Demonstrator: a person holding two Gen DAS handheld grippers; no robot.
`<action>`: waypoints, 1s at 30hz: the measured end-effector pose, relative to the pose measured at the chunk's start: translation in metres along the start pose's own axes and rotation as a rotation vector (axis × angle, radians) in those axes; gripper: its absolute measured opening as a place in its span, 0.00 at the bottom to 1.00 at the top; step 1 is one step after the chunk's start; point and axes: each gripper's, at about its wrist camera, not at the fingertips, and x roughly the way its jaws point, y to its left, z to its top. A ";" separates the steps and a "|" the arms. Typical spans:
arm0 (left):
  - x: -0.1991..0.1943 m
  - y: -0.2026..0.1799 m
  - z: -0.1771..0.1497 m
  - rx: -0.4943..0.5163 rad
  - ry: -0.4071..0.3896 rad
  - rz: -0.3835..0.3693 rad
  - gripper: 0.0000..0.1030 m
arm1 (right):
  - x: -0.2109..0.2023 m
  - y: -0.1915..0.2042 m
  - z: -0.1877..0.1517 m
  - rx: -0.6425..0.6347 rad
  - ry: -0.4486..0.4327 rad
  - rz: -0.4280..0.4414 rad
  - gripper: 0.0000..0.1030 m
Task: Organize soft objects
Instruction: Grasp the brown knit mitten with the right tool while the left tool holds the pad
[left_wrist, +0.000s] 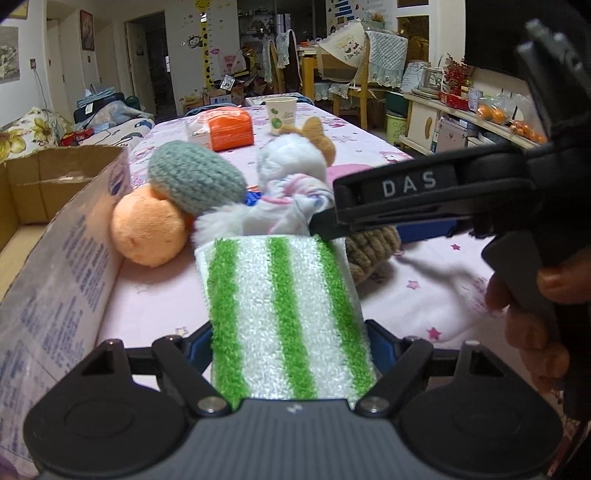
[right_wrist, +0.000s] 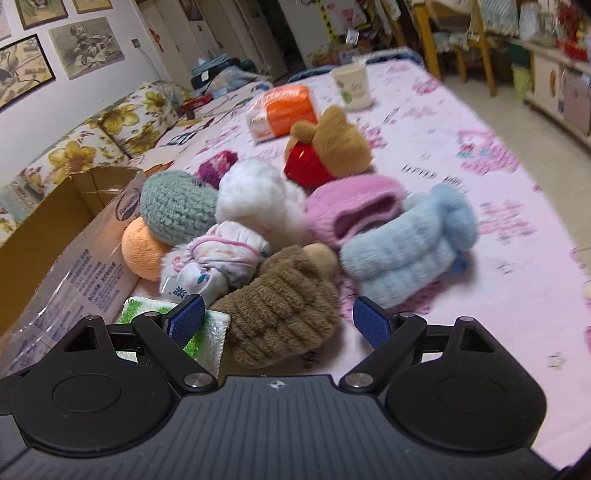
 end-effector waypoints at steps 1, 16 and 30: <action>0.000 0.002 0.000 -0.001 0.000 -0.002 0.79 | 0.004 0.000 0.001 0.005 0.008 0.006 1.00; 0.012 0.025 0.007 -0.046 0.009 -0.045 0.79 | 0.019 -0.006 0.002 0.104 0.048 0.138 0.88; -0.008 0.020 0.013 -0.040 -0.084 -0.101 0.76 | -0.022 -0.005 -0.002 0.066 -0.047 0.029 0.36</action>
